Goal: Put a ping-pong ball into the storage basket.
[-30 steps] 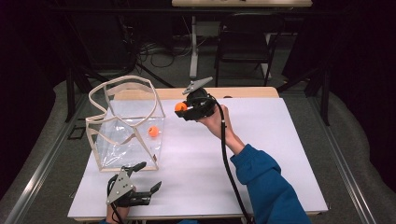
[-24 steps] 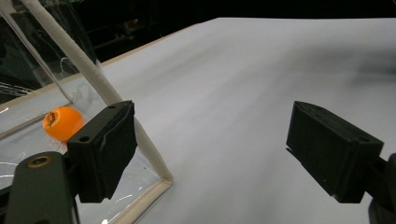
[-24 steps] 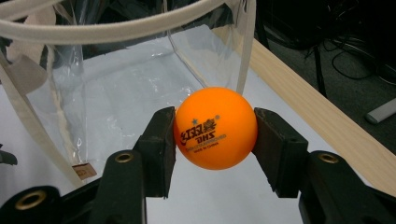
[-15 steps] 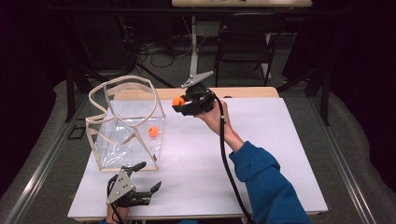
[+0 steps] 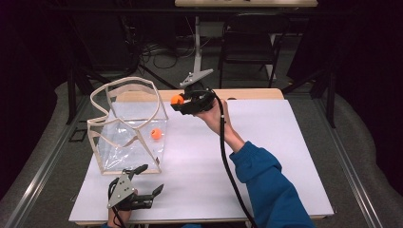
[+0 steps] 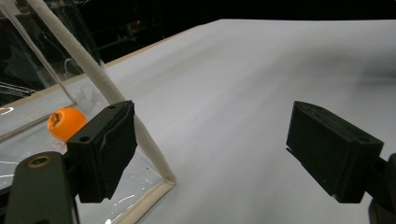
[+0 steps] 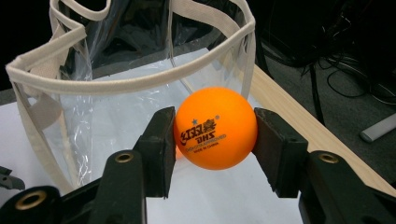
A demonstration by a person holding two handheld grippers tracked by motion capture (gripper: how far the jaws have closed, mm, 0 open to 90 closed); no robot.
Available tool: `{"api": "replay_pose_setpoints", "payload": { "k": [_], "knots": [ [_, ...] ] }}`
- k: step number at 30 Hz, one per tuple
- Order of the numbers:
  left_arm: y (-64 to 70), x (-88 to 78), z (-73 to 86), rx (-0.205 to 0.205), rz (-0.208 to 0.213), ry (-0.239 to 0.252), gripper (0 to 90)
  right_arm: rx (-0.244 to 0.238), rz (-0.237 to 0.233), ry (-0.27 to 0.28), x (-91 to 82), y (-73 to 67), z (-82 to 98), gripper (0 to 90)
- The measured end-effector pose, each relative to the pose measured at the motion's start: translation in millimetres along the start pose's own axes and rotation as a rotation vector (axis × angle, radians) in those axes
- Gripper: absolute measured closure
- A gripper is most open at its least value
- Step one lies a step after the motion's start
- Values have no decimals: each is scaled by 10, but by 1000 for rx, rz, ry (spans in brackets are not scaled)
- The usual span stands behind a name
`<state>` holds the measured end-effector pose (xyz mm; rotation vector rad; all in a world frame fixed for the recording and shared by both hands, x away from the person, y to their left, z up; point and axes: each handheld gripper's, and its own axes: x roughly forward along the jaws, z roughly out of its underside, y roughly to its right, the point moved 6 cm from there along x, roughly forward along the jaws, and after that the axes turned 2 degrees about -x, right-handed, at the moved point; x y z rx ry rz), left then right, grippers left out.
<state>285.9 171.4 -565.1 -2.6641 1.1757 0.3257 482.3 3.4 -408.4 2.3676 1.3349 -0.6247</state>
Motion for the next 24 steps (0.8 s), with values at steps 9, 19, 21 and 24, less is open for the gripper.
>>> {"api": "replay_pose_setpoints", "payload": {
  "k": [9, 19, 21, 24],
  "knots": [
    [-10, -5, 2, -1, -3, -1, 157, -5, 3, 19, -3, -6, -62, 507],
    [-6, -1, 0, 0, -3, 0, 157, -13, 5, 40, -25, -33, -139, 507],
    [-12, -3, 1, -1, -5, -1, 157, -20, 7, 45, -38, -34, -159, 507],
    [-14, 0, -1, -3, -8, -1, 157, -22, 8, 51, -52, -27, -200, 507]
  ]
}}
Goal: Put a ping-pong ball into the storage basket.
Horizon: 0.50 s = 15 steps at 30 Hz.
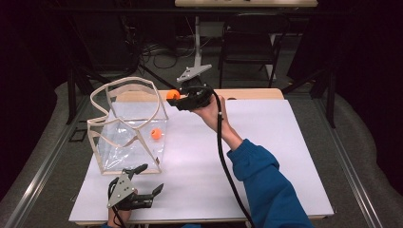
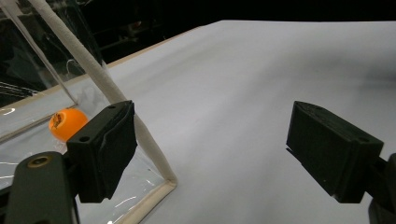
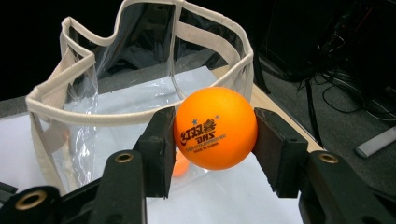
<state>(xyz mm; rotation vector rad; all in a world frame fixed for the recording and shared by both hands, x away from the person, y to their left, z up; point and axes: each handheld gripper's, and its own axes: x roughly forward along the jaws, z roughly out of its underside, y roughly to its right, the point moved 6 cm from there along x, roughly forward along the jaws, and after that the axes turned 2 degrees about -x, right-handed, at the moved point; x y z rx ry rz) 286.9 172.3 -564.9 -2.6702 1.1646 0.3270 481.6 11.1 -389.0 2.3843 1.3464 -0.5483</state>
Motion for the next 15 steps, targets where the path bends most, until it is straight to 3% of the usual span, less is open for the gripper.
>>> {"api": "replay_pose_setpoints", "payload": {
  "k": [15],
  "knots": [
    [-6, -4, -5, -4, -2, 5, 157, -18, 2, 9, 17, -3, -113, 507]
  ]
}}
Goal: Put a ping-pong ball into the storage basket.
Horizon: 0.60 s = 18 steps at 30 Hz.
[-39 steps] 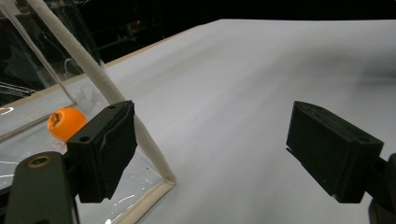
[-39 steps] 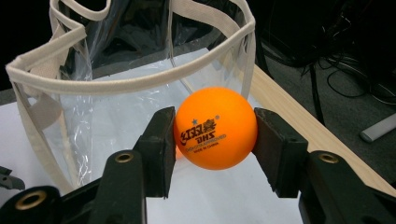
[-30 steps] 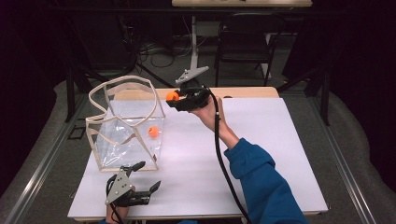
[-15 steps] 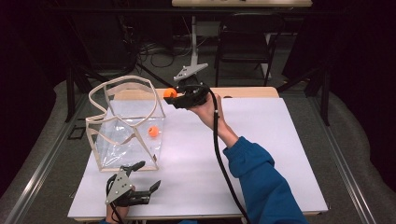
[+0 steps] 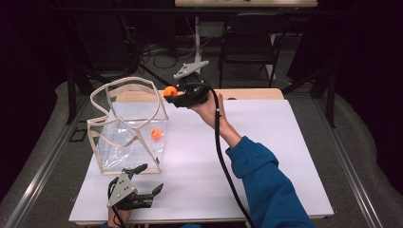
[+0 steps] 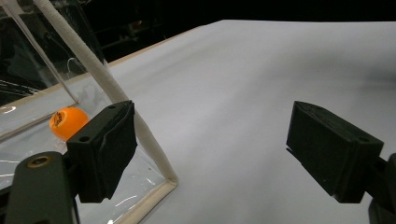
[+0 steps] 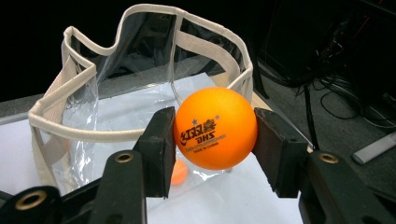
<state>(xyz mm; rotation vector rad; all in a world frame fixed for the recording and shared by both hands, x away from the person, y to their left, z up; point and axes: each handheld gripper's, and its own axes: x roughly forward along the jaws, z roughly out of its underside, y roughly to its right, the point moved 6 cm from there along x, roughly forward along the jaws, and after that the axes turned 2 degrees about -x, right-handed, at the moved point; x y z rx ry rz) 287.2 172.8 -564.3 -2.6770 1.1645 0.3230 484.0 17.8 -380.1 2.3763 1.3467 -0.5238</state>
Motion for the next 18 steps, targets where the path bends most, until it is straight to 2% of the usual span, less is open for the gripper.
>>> {"api": "replay_pose_setpoints", "payload": {
  "k": [14, 18],
  "knots": [
    [-2, -2, 1, 0, -1, 0, 157, -5, -8, 19, 32, -15, -115, 507],
    [1, -3, -3, 3, 1, 1, 157, -22, -7, 18, 43, -47, -156, 507]
  ]
}}
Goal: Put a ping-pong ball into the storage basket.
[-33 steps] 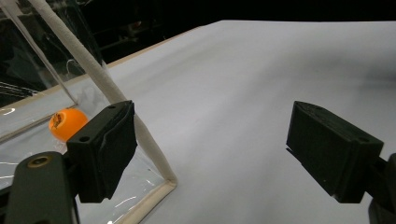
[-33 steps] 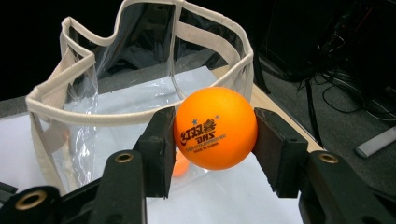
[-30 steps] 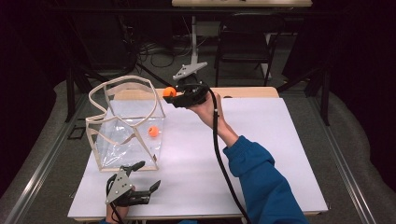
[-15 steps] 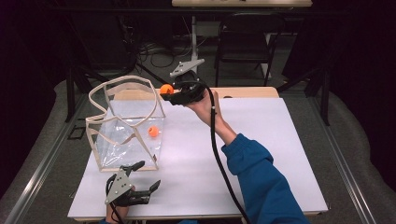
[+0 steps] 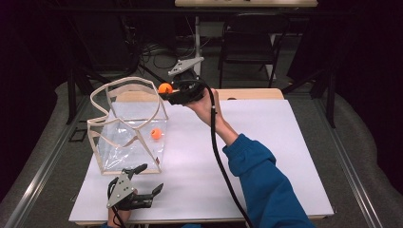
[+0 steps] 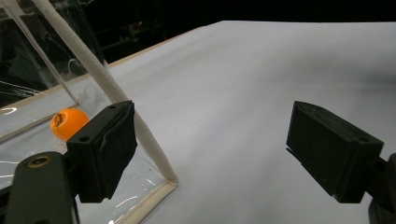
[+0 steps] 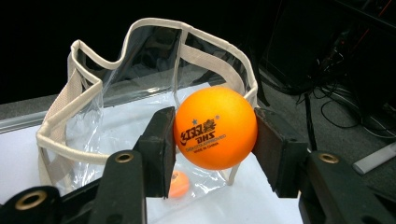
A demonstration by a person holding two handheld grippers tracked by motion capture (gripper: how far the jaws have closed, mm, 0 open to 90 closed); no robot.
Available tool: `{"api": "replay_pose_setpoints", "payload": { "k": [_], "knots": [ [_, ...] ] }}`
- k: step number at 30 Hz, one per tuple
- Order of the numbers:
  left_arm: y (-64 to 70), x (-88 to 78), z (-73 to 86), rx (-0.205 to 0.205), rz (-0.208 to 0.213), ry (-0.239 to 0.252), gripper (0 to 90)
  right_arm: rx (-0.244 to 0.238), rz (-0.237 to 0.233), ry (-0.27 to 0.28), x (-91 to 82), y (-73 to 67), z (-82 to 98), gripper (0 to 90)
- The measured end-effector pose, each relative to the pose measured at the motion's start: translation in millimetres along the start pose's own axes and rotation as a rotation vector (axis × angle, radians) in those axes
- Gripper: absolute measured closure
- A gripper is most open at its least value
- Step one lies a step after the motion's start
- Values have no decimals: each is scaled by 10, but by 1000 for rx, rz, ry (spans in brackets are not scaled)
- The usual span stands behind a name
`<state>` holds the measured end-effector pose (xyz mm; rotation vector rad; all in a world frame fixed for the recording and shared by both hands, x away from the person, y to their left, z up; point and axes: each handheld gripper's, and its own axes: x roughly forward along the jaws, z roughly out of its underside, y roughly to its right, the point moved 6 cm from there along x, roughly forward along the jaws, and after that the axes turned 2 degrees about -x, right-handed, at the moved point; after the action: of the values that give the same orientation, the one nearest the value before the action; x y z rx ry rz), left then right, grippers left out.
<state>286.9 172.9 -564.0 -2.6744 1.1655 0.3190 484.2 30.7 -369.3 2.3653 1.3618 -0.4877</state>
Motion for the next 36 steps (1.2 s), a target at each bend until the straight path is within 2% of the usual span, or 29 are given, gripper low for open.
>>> {"api": "replay_pose_setpoints", "payload": {
  "k": [20, 36],
  "knots": [
    [-7, -13, 5, -1, -3, -2, 157, -10, -12, 10, 109, -111, -99, 507],
    [10, -6, 2, 0, 5, 2, 157, -12, 2, 17, 178, -179, -130, 507]
  ]
}}
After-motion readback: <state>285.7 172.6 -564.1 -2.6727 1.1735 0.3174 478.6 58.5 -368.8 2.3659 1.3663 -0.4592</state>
